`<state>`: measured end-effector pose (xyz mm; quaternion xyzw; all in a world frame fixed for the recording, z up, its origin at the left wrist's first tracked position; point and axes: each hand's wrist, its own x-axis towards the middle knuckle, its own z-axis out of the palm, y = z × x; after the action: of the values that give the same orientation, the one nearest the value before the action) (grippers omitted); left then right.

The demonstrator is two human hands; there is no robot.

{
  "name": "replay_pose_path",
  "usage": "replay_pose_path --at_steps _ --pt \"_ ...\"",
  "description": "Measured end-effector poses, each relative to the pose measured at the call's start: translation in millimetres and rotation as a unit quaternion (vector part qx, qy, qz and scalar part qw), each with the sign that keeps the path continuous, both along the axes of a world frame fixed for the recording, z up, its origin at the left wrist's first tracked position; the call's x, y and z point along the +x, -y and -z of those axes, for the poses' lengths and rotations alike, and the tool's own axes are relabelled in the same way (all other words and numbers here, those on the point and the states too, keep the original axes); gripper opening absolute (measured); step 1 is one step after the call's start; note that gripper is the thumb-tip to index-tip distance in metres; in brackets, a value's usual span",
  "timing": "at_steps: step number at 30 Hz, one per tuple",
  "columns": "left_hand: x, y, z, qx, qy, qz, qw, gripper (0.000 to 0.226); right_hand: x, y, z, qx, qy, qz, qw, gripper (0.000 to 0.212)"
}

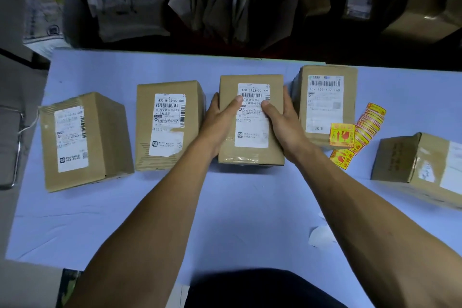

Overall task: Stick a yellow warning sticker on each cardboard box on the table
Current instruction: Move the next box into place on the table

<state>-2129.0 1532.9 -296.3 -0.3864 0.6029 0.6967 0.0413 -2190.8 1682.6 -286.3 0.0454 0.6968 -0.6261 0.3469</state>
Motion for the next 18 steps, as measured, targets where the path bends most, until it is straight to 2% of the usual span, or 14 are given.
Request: replay_pose_path --at_steps 7,12,14,18 --pt "22 -12 -48 0.005 -0.030 -0.013 0.999 0.039 28 -12 -40 -0.046 -0.039 0.012 0.998 0.043" --pt "78 -42 -78 0.020 -0.081 -0.026 0.996 0.031 76 -41 -65 -0.042 -0.072 0.003 0.997 0.067" --pt "104 -58 -77 0.016 -0.085 -0.033 0.996 0.032 103 -57 -67 -0.039 -0.072 0.002 0.997 0.067" --pt "153 -89 -58 0.017 -0.063 -0.025 0.998 0.039 157 -91 -56 -0.015 -0.080 0.003 0.997 0.053"
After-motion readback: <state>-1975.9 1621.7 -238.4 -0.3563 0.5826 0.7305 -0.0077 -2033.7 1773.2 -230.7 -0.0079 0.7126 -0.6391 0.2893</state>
